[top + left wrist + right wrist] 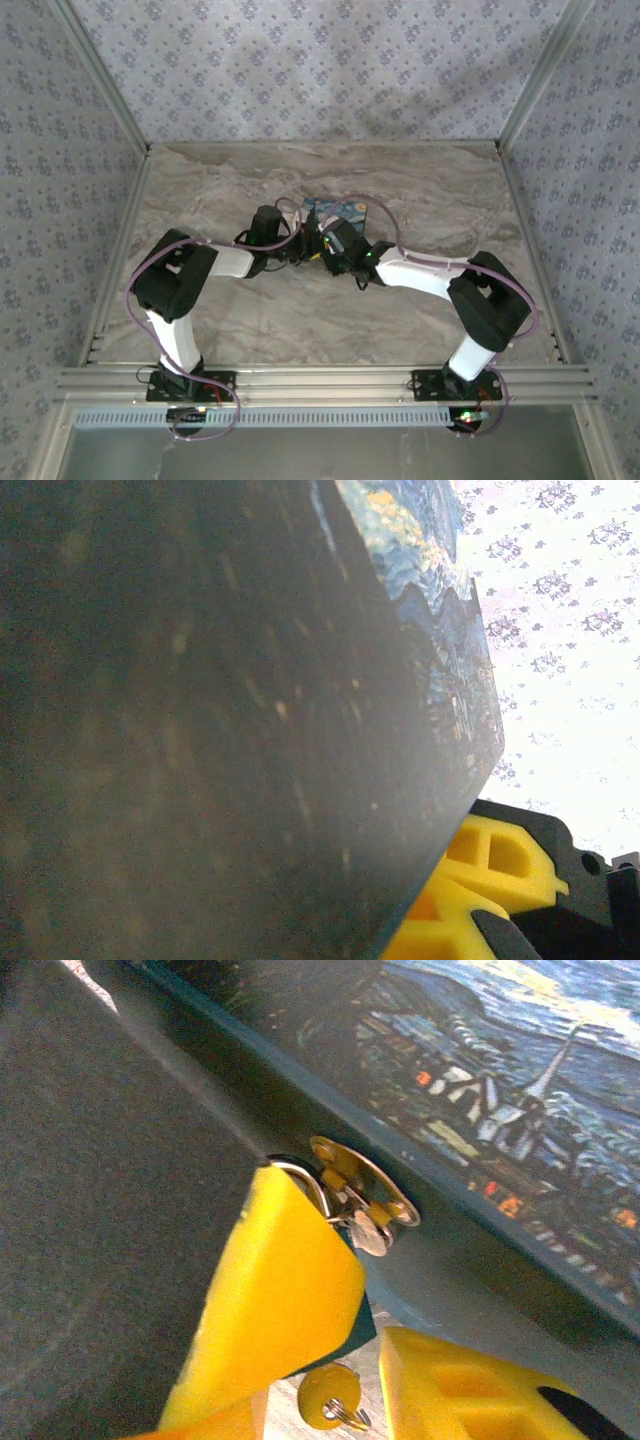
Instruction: Unlock the padlock with the key
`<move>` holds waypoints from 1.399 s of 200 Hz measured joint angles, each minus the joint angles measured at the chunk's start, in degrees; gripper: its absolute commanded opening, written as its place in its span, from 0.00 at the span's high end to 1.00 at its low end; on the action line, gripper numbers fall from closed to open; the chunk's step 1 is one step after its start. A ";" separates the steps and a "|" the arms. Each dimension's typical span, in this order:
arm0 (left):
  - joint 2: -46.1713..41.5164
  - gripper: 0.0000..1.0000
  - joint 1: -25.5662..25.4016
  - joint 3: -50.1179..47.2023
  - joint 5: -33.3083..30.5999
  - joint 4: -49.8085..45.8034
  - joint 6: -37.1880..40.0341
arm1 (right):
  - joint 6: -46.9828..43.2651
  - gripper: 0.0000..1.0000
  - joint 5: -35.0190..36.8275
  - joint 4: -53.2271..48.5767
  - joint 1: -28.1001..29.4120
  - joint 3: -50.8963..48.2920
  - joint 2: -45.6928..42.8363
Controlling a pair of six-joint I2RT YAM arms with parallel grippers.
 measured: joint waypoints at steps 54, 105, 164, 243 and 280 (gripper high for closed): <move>0.00 1.00 0.57 0.00 -0.61 0.09 -0.20 | -1.62 0.96 0.81 -2.32 0.55 2.51 1.73; 0.02 1.00 0.63 -0.02 -0.87 -0.55 -0.15 | -1.73 1.00 -4.42 -2.12 -0.76 2.21 1.57; 0.00 1.00 0.55 -0.04 0.02 -1.25 -0.13 | -0.46 0.72 -9.75 -0.76 -2.54 0.39 0.35; 0.02 0.96 0.24 0.00 -2.19 -8.28 5.29 | 4.17 0.67 -11.54 0.11 -4.31 -5.22 -5.42; -0.13 0.91 -0.59 1.07 -4.55 -12.28 8.68 | 6.36 0.70 -11.91 1.46 -4.55 -6.56 -5.44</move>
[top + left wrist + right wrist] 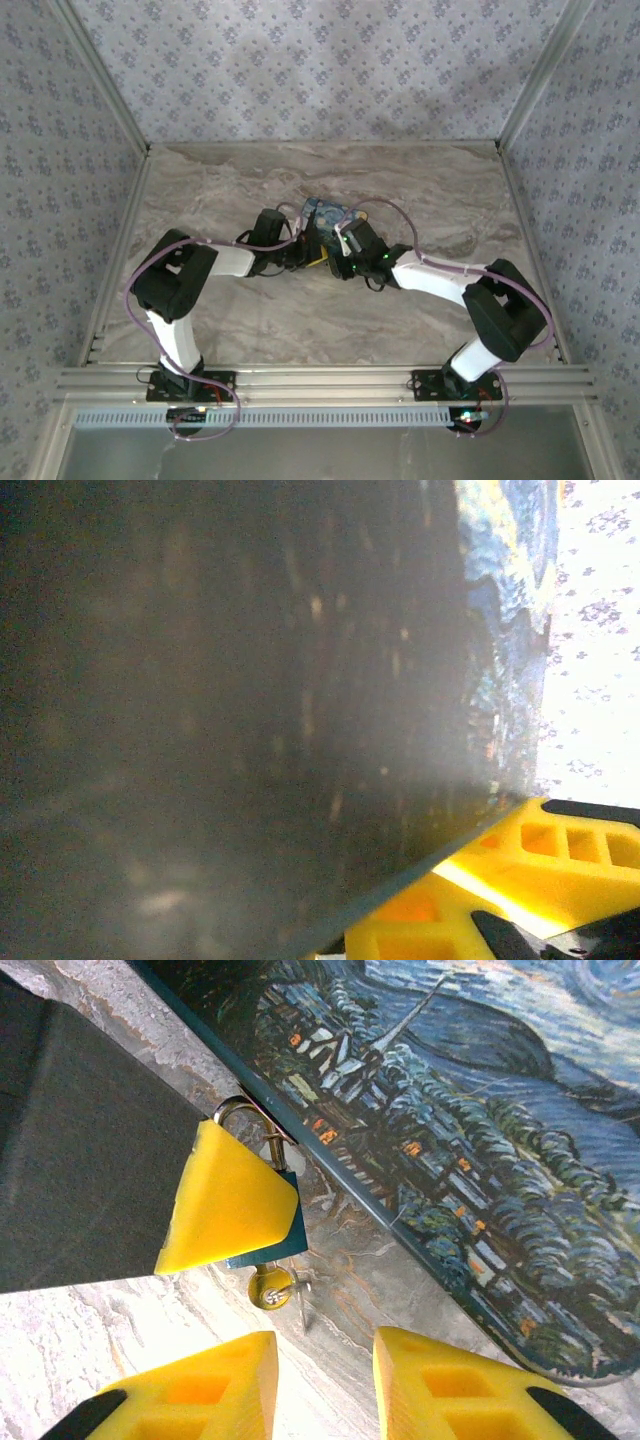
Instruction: Unlock the padlock with the key
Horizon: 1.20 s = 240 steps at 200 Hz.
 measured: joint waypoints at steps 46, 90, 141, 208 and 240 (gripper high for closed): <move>-1.51 0.75 -0.96 0.79 -3.06 -6.16 3.39 | 2.45 0.74 0.20 0.81 -0.02 -0.26 1.05; -5.62 0.70 -1.20 0.79 -4.92 -11.65 5.49 | 2.97 0.77 1.57 0.85 -1.77 -0.26 2.86; -12.33 0.65 -1.16 0.79 -7.82 -15.45 7.93 | 2.82 0.73 3.10 1.27 -4.81 1.42 5.49; -17.09 0.60 1.53 0.42 -12.66 -19.30 9.92 | 2.54 0.63 6.95 0.85 -2.49 2.93 5.35; -17.75 0.55 2.95 0.42 -15.30 -19.71 10.47 | 3.39 0.59 9.35 -0.07 2.29 2.91 3.43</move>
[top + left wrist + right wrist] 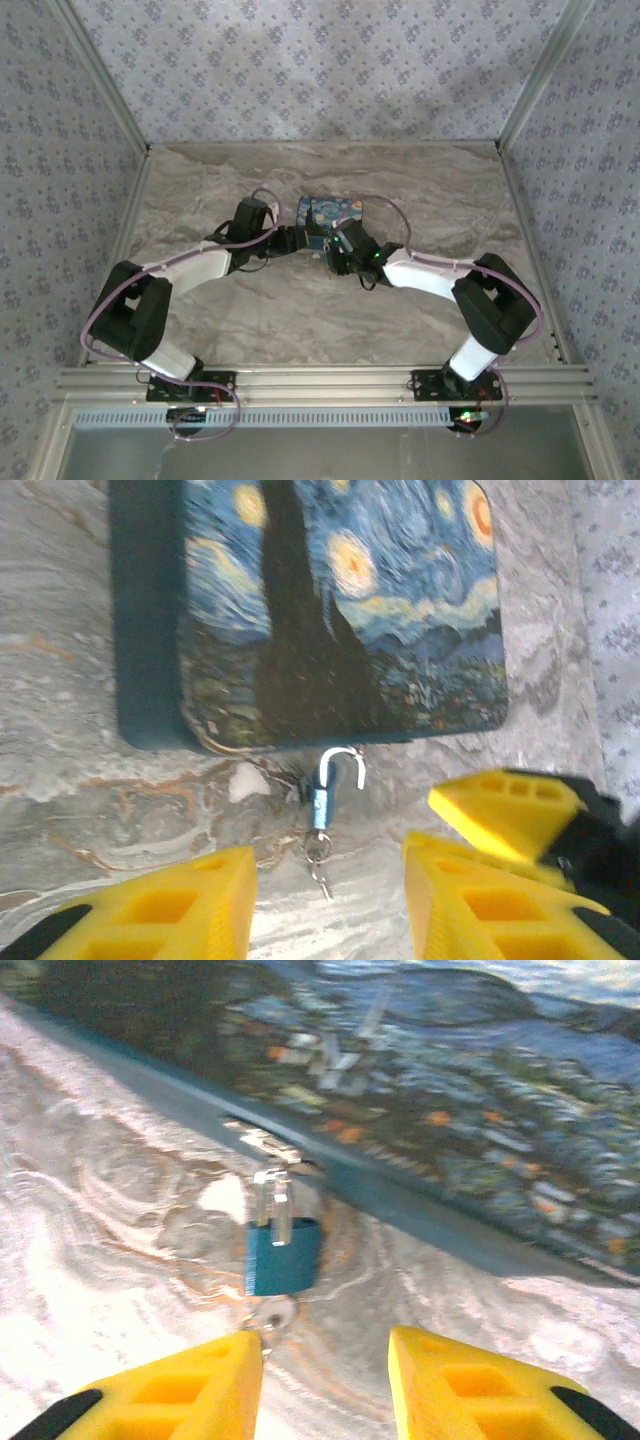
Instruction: Unlock the padlock with the key
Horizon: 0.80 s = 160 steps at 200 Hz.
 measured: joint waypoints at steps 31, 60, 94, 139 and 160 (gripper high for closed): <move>0.00 0.55 0.72 0.00 -2.08 -0.44 -0.02 | 0.68 0.59 1.11 -0.02 2.01 0.28 1.44; 0.00 0.54 1.09 0.00 -2.47 -0.57 -0.07 | 1.03 0.59 2.78 -0.31 3.21 2.95 6.56; 0.00 0.54 1.49 -0.04 -2.47 -0.63 -0.07 | 1.97 0.60 4.90 -1.46 4.15 5.42 10.51; 0.00 0.54 2.38 -1.20 -2.47 -0.63 -0.31 | 3.23 0.71 7.10 -3.34 4.39 8.20 13.73; 0.00 0.54 2.45 -1.46 -2.45 -0.66 -0.46 | 3.89 0.73 7.54 -3.80 4.63 8.85 14.01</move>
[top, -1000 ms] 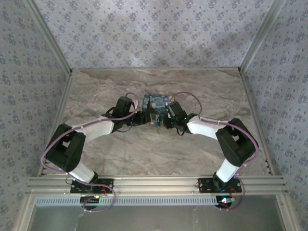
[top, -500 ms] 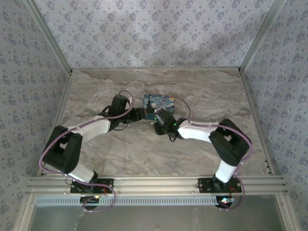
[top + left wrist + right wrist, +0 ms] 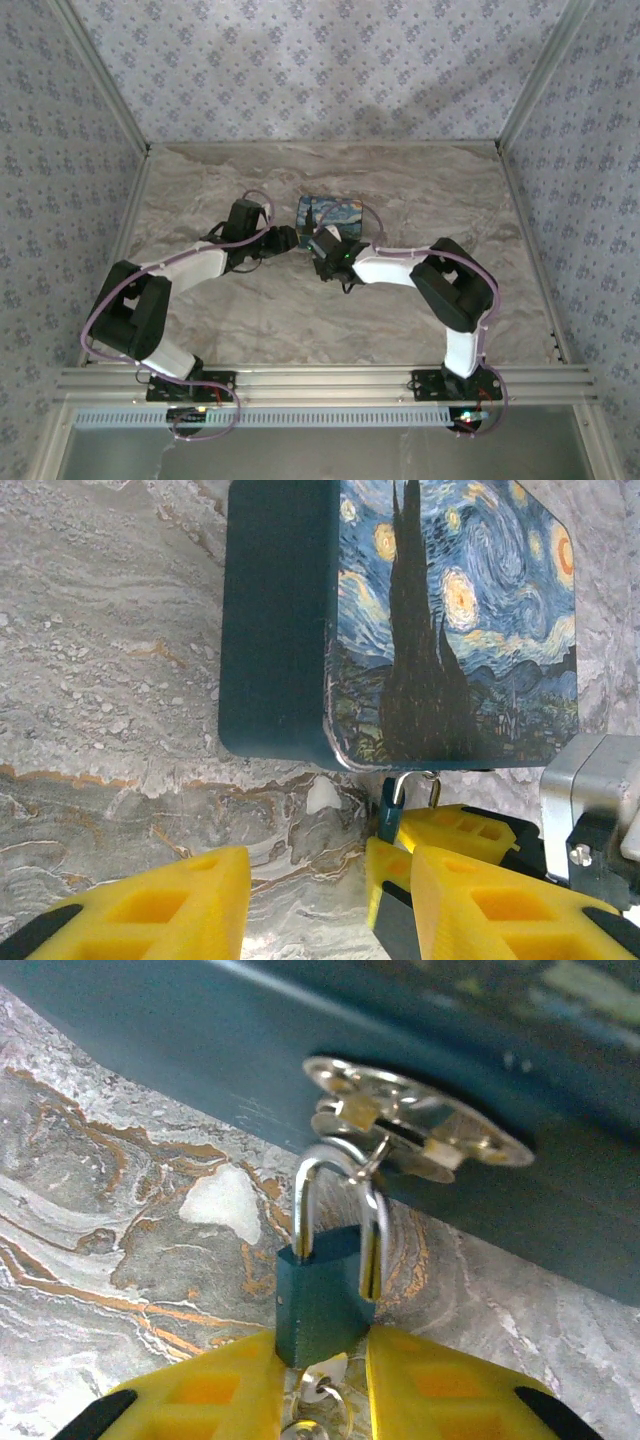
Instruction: Unlock the padlock with the key
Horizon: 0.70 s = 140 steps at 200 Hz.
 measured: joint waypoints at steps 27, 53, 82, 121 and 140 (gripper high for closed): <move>-0.02 0.54 0.20 -0.17 0.00 -0.02 0.00 | 0.37 0.77 0.37 -0.33 0.02 0.04 0.07; -0.04 0.54 0.22 -0.17 0.00 0.02 0.00 | 0.59 0.77 0.42 -1.25 0.17 0.37 0.07; -0.04 0.54 0.44 -0.17 0.02 0.02 0.00 | 0.81 0.80 0.92 -1.92 0.52 0.37 -0.02; -0.04 0.54 0.48 -0.17 0.02 0.02 0.00 | 1.22 0.92 1.42 -3.10 0.92 0.37 -0.44; -0.04 0.54 0.57 -0.17 0.02 0.02 0.00 | 1.20 0.96 1.68 -3.41 1.31 0.37 -0.52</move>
